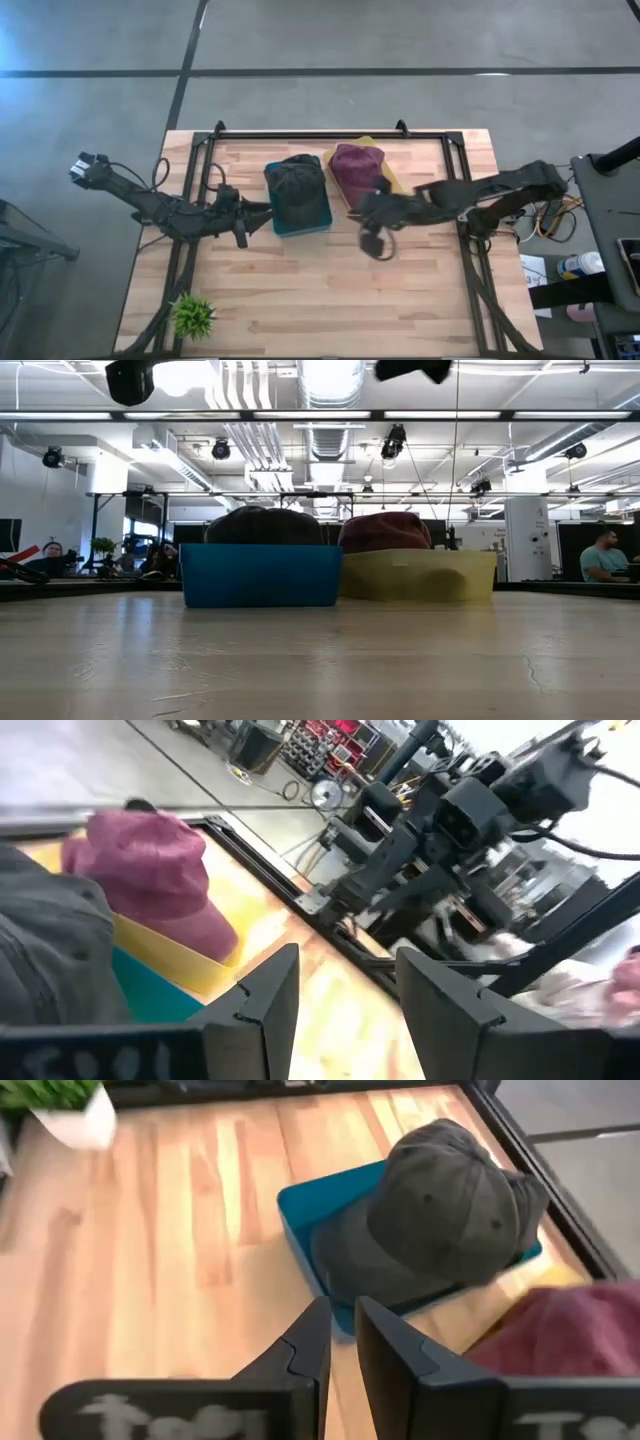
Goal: Pick & Place hat
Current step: Return to Home Position
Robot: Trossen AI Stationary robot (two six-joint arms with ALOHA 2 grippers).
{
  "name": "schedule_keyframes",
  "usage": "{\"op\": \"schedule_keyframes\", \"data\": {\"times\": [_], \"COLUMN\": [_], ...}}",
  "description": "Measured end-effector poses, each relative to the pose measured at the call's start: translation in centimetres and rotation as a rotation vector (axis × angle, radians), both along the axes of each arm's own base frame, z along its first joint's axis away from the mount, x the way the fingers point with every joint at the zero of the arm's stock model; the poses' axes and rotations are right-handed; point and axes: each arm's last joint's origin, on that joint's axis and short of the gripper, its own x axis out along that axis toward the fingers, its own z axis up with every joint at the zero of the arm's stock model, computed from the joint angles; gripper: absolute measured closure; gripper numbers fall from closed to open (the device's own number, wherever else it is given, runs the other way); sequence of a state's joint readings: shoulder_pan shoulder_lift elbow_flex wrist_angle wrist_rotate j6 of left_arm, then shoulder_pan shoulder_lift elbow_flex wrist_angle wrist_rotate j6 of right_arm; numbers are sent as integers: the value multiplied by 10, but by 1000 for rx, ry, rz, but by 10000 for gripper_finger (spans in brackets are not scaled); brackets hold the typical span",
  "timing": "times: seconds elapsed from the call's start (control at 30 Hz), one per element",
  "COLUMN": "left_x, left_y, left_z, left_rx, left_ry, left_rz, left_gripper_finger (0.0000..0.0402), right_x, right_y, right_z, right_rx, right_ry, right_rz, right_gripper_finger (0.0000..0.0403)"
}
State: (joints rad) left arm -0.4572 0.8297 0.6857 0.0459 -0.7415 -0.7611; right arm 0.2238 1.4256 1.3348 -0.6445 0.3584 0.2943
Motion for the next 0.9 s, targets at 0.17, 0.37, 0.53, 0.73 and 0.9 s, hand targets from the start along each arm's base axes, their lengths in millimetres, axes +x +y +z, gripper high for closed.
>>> {"op": "schedule_keyframes", "data": {"times": [0.17, 0.37, 0.53, 0.73, 0.9], "left_x": [-3, 3, 19, 25, -1], "left_y": [-4, -9, -5, 31, 62], "left_z": [5, 15, 15, 7, 10], "left_rx": [-100, 44, 198, 268, 298], "left_ry": [-48, -139, -247, -234, -213], "left_rz": [-160, -305, -432, -445, -489], "left_gripper_finger": [241, 241, 241, 241, 241], "right_x": [-52, -97, -106, -113, -133], "right_y": [3, 6, 18, 10, -2], "right_z": [13, 24, 15, -45, -73], "right_rx": [95, 383, 435, 470, 468], "right_ry": [-94, -251, -546, -593, -685], "right_rz": [-2, -4, 234, 227, 214], "right_gripper_finger": [360, 360, 360, 360, 360]}}
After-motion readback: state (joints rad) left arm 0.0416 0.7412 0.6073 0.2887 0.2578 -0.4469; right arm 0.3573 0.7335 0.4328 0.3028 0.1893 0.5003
